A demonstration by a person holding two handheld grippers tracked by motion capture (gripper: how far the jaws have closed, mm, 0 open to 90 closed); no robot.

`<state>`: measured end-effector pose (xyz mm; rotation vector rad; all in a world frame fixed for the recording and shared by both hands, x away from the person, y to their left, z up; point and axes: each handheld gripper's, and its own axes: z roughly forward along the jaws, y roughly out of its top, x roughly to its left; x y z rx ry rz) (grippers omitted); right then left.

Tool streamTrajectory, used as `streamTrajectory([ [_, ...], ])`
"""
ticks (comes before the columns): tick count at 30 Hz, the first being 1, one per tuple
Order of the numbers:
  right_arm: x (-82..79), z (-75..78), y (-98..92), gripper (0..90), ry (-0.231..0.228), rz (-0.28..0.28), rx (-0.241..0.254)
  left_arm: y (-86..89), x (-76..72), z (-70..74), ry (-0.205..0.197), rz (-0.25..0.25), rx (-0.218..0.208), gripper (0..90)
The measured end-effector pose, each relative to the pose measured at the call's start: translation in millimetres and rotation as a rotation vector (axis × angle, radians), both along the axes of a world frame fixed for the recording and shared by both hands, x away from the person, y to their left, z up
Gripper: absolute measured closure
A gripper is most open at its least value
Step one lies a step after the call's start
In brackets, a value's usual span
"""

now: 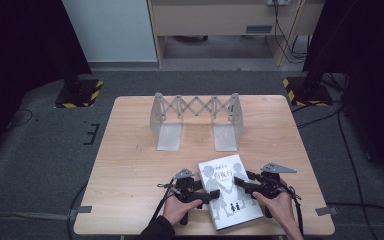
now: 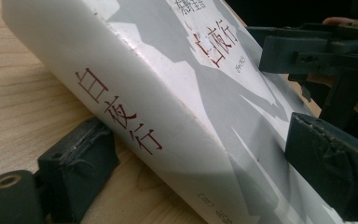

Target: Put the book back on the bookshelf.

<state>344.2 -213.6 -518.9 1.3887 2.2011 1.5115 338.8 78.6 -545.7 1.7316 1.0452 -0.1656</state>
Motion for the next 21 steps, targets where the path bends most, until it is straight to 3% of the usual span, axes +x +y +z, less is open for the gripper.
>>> streamTrajectory([
  [2,-0.7,-1.4,-0.9,37.5,0.0,-0.006,0.009,0.0,-0.1,0.0,0.0,0.002,0.001,9.1],
  [3,-0.7,-2.1,-1.5,30.6,0.0,0.008,-0.011,-0.1,-0.4,0.0,0.0,0.006,-0.001,9.4],
  [4,-1.4,-2.7,-1.4,30.7,-0.012,0.011,-0.037,-0.2,-0.4,-0.1,0.002,0.008,-0.002,9.4],
  [7,-3.1,-3.0,-3.6,30.9,-0.018,0.023,-0.039,-0.1,-0.4,-0.1,0.001,0.008,-0.001,9.5],
  [17,-0.9,-7.9,1.1,30.0,0.023,0.025,0.023,0.2,-0.2,-0.1,0.001,0.012,-0.003,9.9],
  [21,-0.4,-7.7,1.7,31.0,0.042,0.021,0.033,4.1,1.2,-1.9,0.023,0.025,-0.035,14.5],
])
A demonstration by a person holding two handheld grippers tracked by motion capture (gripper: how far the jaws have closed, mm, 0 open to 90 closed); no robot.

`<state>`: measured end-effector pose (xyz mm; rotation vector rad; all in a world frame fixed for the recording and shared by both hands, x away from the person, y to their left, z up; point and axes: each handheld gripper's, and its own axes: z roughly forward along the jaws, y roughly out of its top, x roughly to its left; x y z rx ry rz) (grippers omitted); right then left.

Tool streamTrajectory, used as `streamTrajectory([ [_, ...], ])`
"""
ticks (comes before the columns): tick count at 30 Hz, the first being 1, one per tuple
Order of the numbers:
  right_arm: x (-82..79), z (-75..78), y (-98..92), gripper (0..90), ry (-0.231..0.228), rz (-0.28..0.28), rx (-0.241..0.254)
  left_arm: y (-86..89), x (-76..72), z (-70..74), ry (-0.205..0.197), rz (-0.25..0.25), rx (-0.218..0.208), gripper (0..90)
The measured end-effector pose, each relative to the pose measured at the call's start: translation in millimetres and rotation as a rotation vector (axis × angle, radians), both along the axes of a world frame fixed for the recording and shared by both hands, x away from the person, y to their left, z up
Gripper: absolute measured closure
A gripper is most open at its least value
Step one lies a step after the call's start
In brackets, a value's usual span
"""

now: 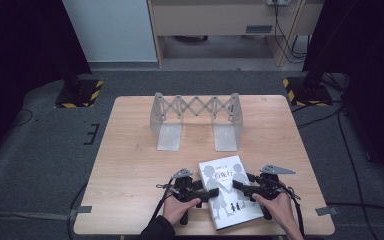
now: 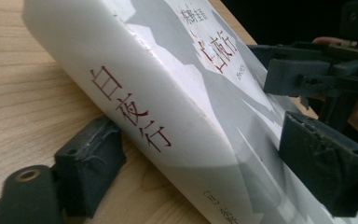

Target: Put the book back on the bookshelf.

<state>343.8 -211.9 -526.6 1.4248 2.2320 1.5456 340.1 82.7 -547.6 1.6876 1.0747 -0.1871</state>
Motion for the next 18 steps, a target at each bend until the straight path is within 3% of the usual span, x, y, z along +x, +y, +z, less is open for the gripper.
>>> streamTrajectory([
  [6,1.4,3.1,-0.1,37.9,-0.015,0.0,0.003,2.0,-0.7,0.5,-0.003,-0.007,-0.001,15.3],
  [10,0.7,6.4,-2.0,42.1,-0.032,-0.004,0.018,2.8,-1.7,4.3,-0.028,-0.002,-0.005,16.6],
  [13,-0.5,10.2,-2.9,44.7,-0.059,-0.008,0.036,6.0,-2.3,11.2,-0.082,0.016,-0.017,19.2],
  [16,-1.5,14.3,-3.0,48.8,-0.099,-0.023,0.066,9.6,-2.4,17.8,-0.118,0.032,-0.021,22.4],
  [18,-2.5,17.5,-1.9,50.5,-0.129,-0.032,0.09,11.6,-1.3,20.1,-0.133,0.028,-0.046,24.5],
])
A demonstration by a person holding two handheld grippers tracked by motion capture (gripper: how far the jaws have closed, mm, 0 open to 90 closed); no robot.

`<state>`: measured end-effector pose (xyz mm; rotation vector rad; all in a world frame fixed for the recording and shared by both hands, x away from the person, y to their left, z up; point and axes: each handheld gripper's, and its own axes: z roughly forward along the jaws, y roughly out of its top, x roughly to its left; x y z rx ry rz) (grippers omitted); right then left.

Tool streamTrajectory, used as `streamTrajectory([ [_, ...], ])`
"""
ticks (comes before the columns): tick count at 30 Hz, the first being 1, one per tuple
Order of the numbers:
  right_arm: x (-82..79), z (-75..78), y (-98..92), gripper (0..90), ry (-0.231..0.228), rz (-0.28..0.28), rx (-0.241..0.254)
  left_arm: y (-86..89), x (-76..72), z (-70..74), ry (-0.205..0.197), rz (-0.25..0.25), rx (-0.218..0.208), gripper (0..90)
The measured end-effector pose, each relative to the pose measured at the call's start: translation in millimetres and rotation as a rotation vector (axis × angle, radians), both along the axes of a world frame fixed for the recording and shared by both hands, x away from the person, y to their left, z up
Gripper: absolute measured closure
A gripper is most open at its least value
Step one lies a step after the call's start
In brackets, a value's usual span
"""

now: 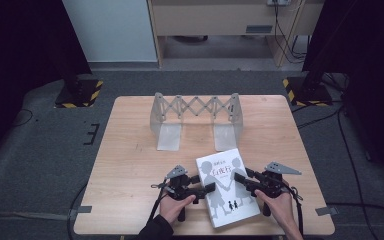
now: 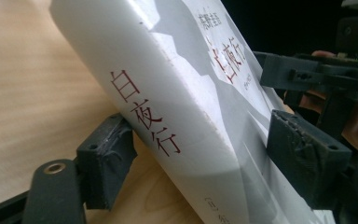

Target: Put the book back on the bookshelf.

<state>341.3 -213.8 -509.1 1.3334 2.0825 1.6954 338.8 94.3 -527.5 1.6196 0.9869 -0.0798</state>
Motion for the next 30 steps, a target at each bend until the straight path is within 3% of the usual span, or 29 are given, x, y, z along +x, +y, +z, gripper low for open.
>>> streamTrajectory([
  [1,0.1,0.4,0.0,51.5,-0.008,0.005,0.008,-0.4,0.2,0.5,0.008,-0.01,-0.037,26.0],
  [3,-0.2,1.7,2.7,52.3,-0.012,0.027,0.051,-4.7,-2.2,1.1,-0.009,-0.04,-0.067,26.9],
  [6,-2.6,5.8,11.3,52.2,-0.026,0.077,0.057,-8.8,-7.4,2.5,-0.038,-0.047,-0.072,28.5],
  [7,-3.0,6.6,11.9,52.3,-0.027,0.075,0.057,-7.6,-7.3,3.6,-0.019,-0.041,-0.083,29.8],
  [11,-0.6,6.9,9.3,51.2,-0.027,0.088,0.055,-7.0,-6.9,5.8,-0.013,-0.04,-0.1,34.8],
  [13,-0.2,8.2,5.9,49.7,-0.051,0.067,0.038,-6.5,-7.5,7.3,-0.014,-0.039,-0.096,36.3],
  [19,2.6,8.4,-20.2,43.0,-0.067,-0.036,0.085,-2.6,-7.0,19.0,-0.025,-0.049,-0.108,41.1],
  [25,5.3,4.8,-32.8,36.8,-0.073,-0.103,0.053,4.7,-5.1,32.5,-0.032,-0.054,-0.114,46.3],
  [30,8.4,2.2,-38.4,31.7,-0.081,-0.148,-0.022,10.1,-3.3,42.0,-0.04,-0.044,-0.114,49.6],
])
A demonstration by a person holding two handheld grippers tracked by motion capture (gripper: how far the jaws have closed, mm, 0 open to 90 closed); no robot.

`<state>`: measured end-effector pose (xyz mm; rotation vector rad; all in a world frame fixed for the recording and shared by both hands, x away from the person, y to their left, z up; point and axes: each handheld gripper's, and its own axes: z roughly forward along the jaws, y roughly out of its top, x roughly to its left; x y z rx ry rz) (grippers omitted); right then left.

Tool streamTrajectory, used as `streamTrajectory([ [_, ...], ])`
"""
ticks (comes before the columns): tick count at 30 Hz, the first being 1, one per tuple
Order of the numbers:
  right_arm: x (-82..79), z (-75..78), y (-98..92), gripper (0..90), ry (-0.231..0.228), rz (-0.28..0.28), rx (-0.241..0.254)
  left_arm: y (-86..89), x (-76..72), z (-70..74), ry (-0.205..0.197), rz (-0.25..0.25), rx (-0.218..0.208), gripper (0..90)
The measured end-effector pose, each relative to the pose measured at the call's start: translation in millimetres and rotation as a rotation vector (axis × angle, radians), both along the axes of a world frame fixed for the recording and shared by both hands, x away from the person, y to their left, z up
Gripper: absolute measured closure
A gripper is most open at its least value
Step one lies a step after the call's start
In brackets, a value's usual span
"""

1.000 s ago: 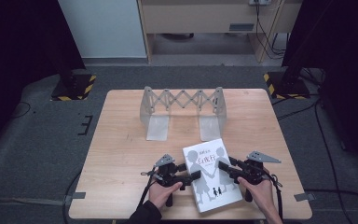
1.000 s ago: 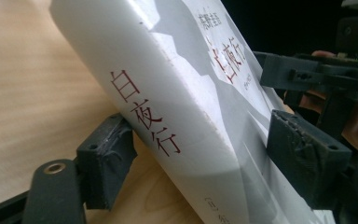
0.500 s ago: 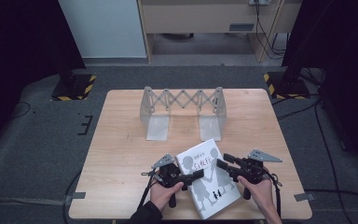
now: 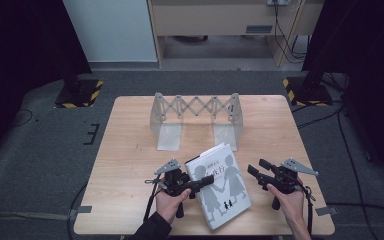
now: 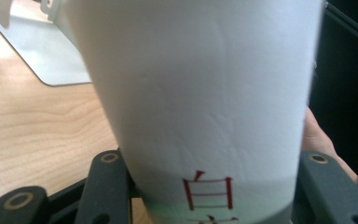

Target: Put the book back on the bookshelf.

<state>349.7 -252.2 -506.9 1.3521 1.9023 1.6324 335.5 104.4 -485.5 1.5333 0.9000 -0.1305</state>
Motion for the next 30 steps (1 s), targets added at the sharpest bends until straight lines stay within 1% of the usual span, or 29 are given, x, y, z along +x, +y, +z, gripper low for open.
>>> streamTrajectory([
  [3,1.3,-2.6,-3.4,28.5,0.006,-0.029,-0.07,0.4,2.0,4.5,-0.004,0.003,0.007,50.3],
  [4,2.1,-3.9,-5.0,27.7,-0.001,-0.038,-0.109,0.3,2.7,6.2,-0.001,0.006,0.003,50.7],
  [6,2.8,-5.7,-6.3,26.4,0.012,-0.054,-0.14,0.1,3.8,10.4,-0.007,0.009,0.014,51.1],
  [7,3.1,-6.3,-6.4,26.1,0.018,-0.061,-0.147,0.3,4.5,12.5,-0.013,0.007,0.019,51.3],
  [10,4.5,-9.4,-8.7,25.6,0.037,-0.075,-0.224,2.7,5.8,18.6,-0.021,0.016,0.026,51.9],
  [12,5.8,-12.0,-10.0,25.5,0.055,-0.078,-0.256,5.9,6.6,22.3,-0.023,0.024,0.035,52.1],
  [15,7.3,-15.3,-11.5,24.8,0.088,-0.086,-0.294,12.6,7.9,26.4,-0.017,0.038,0.039,52.3],
  [20,9.4,-17.5,-13.9,23.5,0.109,-0.085,-0.324,23.0,10.3,32.1,-0.016,0.07,0.04,52.3],
  [24,10.5,-19.8,-13.9,23.0,0.127,-0.086,-0.358,29.9,11.8,38.5,-0.031,0.096,0.052,52.3],
  [29,11.7,-22.6,-12.5,22.0,0.143,-0.084,-0.382,39.1,12.8,46.8,-0.053,0.146,0.078,52.2],
  [30,11.9,-23.3,-12.5,21.7,0.144,-0.081,-0.394,41.2,13.0,48.5,-0.06,0.154,0.088,52.1],
])
